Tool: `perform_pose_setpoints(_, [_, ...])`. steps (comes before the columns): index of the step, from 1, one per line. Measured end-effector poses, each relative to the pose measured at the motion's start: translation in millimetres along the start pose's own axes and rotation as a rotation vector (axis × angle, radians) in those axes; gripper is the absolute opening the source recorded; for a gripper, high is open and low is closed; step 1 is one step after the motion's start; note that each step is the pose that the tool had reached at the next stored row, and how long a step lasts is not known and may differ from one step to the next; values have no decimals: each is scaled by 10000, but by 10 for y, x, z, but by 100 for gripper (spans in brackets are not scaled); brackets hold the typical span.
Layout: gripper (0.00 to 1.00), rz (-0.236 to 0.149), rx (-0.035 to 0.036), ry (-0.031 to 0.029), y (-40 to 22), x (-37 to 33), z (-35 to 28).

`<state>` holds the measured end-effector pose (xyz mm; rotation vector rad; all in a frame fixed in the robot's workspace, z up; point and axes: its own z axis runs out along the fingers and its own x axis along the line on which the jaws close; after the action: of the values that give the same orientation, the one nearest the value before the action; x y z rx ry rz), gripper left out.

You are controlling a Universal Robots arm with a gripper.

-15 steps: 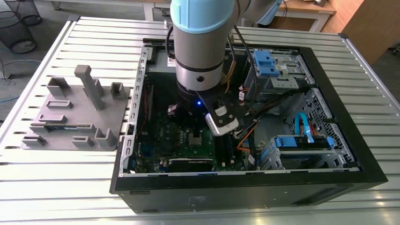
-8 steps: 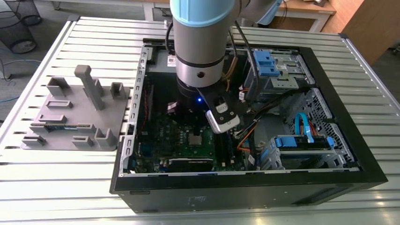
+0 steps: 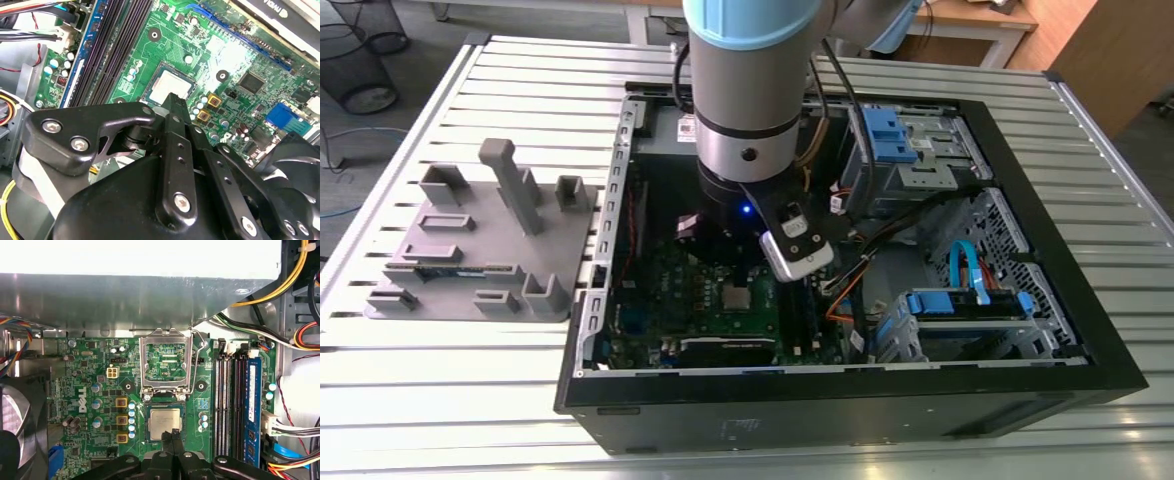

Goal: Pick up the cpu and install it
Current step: 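Place the cpu into insertion slot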

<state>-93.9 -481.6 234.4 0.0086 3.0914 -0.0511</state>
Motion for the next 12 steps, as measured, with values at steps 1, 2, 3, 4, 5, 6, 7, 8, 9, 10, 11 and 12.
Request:
perform_pose_setpoints(1, [11, 3, -52, 1, 1, 0, 0])
perform_pose_setpoints(2, [11, 6, -71, 0, 1, 1, 0])
perform_pose_setpoints(3, [11, 7, -87, 1, 1, 1, 0])
perform_pose_setpoints(4, [11, 11, -105, -1, 1, 0, 1])
perform_pose_setpoints(5, [11, 31, -108, 0, 1, 0, -2])
perform_pose_setpoints(6, [11, 50, -110, 1, 0, -1, -12])
perform_pose_setpoints(7, [11, 63, -112, 1, 0, -2, -24])
perform_pose_setpoints(8, [11, 72, -111, 2, 0, -3, -34])
perform_pose_setpoints(9, [11, 77, -115, 1, 0, -3, -36])
perform_pose_setpoints(10, [11, 81, -118, 1, 0, -3, -36])
perform_pose_setpoints(11, [11, 88, -118, 1, 0, -3, -36])
perform_pose_setpoints(12, [11, 100, -118, 1, 0, -3, -36])
